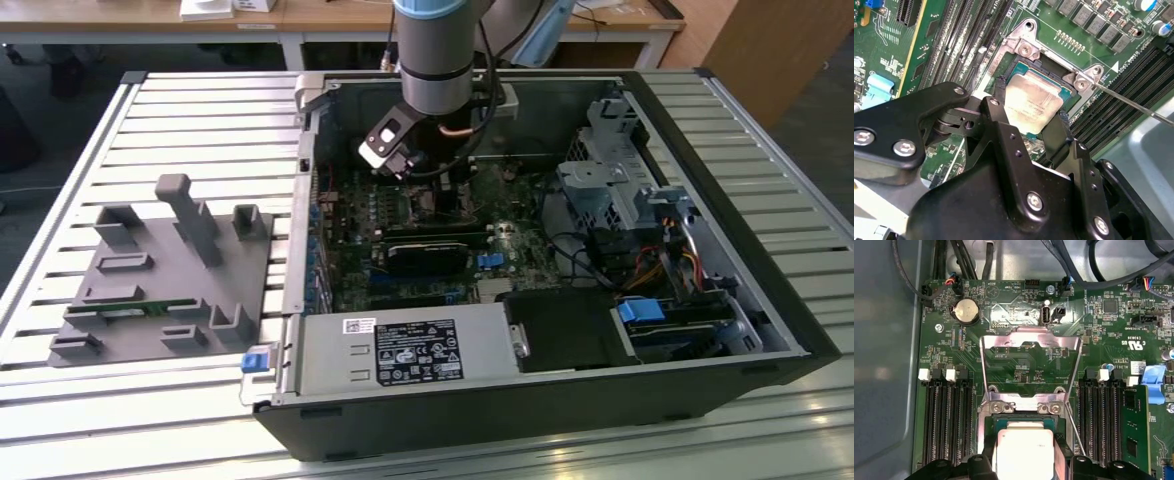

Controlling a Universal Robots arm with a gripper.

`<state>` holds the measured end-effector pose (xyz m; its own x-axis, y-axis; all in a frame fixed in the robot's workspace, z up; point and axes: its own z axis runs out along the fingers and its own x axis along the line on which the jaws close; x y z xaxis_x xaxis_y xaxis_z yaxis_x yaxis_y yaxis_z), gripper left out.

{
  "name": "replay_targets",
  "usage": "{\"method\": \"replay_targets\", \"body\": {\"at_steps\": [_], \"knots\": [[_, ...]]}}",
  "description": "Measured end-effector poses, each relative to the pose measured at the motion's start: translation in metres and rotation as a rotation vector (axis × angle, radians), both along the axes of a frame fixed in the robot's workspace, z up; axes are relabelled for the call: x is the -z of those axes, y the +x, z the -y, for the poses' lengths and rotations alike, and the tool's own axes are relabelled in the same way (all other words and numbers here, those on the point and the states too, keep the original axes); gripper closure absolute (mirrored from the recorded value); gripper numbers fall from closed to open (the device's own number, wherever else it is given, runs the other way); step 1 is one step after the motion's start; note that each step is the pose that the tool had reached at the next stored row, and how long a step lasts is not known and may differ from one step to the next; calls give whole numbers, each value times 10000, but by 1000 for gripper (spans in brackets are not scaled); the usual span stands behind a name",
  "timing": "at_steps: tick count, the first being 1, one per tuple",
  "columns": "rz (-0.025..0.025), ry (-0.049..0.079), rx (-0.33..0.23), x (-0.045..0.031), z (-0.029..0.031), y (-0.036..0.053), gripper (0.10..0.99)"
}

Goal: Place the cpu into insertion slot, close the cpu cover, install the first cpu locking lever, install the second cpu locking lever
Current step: 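Place the cpu into insertion slot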

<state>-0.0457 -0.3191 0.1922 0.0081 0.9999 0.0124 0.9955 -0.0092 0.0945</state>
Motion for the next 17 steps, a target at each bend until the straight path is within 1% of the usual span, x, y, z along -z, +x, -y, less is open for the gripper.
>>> {"method": "replay_targets", "body": {"at_steps": [7, 9, 10, 17], "knots": [[8, 10, -1, 4, -2, 2, 549], [7, 8, -1, 4, -2, 1, 537], [5, 6, 0, 3, -1, 1, 475], [2, 1, 0, -11, -1, 0, 475]]}}
